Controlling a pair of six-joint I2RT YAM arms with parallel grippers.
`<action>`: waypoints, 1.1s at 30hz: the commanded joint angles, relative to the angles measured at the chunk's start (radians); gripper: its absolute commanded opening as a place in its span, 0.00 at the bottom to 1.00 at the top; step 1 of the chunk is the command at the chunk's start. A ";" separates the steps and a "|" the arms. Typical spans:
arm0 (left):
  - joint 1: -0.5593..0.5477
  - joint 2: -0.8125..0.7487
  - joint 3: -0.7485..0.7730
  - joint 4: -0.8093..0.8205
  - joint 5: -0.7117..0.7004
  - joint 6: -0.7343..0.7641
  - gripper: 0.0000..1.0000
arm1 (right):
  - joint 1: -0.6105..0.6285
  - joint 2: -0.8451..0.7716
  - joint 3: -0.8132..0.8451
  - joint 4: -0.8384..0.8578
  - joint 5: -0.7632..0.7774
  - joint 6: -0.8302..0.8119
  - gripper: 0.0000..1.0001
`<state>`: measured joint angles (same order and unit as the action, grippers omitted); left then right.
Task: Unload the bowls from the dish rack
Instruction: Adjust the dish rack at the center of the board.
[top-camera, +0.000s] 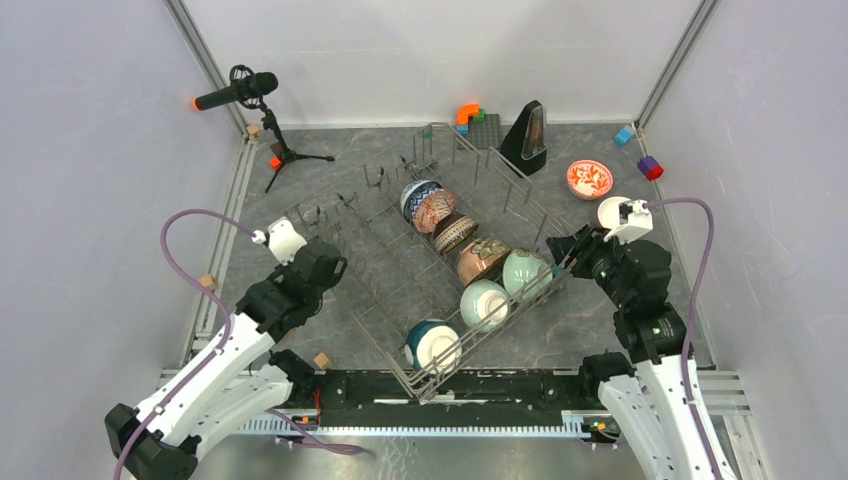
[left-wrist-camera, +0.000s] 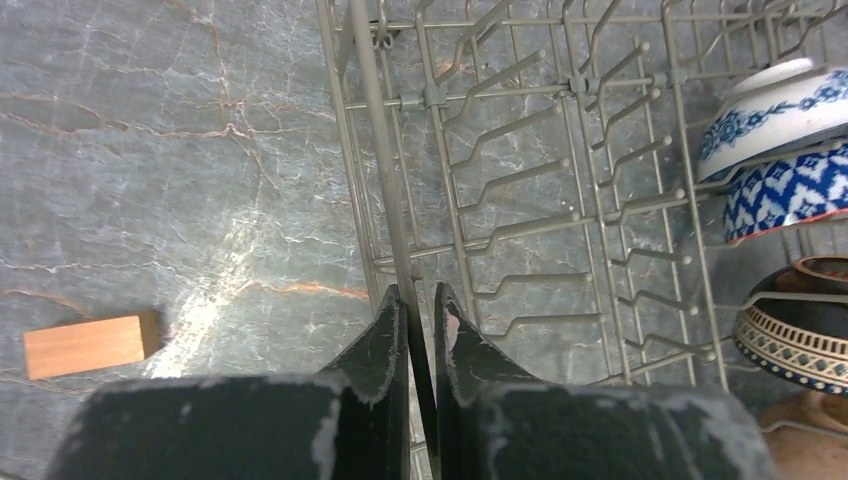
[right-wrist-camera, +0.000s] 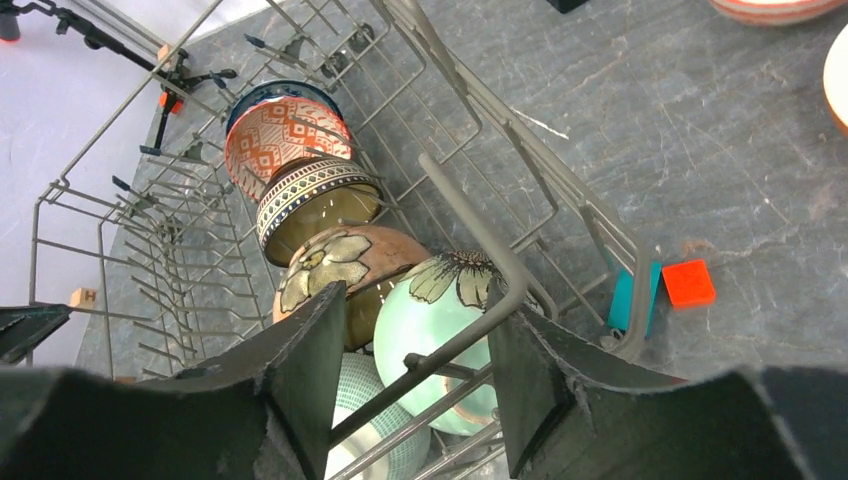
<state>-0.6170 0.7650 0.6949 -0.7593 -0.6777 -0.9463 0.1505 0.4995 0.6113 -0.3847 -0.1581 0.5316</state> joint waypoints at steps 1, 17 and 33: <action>-0.009 -0.035 -0.027 0.066 0.061 0.072 0.02 | 0.005 0.080 0.052 -0.012 -0.012 -0.063 0.51; -0.010 -0.318 -0.121 -0.035 0.188 -0.138 0.02 | 0.055 0.504 0.282 0.115 -0.076 -0.096 0.28; -0.011 -0.303 -0.219 0.097 0.261 -0.228 0.02 | 0.115 1.044 0.714 0.103 -0.026 -0.152 0.23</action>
<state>-0.5823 0.4141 0.5152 -0.7456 -0.7269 -1.2999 0.2226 1.4410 1.2449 -0.3916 -0.1776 0.4957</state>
